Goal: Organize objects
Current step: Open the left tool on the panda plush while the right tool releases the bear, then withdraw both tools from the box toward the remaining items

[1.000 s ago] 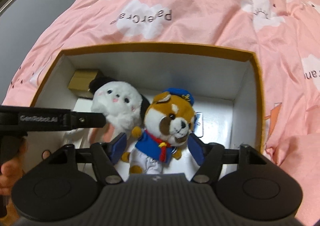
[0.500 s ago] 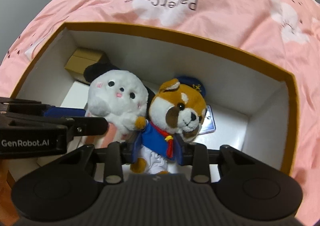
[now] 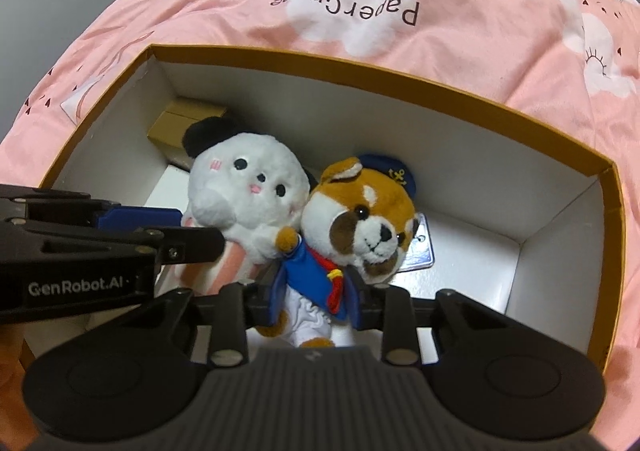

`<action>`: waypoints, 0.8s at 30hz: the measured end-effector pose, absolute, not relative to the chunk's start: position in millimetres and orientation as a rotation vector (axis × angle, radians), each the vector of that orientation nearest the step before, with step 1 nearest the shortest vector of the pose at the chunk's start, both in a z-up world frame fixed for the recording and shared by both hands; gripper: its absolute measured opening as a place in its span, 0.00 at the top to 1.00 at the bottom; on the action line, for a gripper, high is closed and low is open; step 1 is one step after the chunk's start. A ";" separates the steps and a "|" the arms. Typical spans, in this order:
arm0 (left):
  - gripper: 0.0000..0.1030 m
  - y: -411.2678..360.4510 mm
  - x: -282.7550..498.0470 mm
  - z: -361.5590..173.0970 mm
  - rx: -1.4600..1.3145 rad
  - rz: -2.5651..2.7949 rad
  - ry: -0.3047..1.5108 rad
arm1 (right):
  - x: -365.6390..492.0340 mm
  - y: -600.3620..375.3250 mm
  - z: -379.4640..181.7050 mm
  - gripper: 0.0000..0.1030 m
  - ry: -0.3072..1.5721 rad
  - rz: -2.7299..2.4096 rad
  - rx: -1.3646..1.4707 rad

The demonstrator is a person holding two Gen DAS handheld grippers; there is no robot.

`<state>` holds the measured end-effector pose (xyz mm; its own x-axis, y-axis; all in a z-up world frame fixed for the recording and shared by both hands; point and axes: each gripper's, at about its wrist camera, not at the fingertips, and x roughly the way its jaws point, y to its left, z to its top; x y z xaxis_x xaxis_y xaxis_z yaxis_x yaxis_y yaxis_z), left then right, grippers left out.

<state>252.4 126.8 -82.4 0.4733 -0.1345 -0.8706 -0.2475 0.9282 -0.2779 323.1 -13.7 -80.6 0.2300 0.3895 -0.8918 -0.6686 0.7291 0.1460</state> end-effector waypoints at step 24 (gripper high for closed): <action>0.60 51.5 76.8 -5.6 -0.169 -0.147 0.875 | 123.8 -136.4 4.6 0.61 0.811 0.663 -0.137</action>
<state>76.8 51.5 -5.6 0.6322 -0.1966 -0.7495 0.0582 0.9766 -0.2071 123.8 -136.4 4.6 0.5003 0.4956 -0.7100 -0.5969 0.7914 0.1318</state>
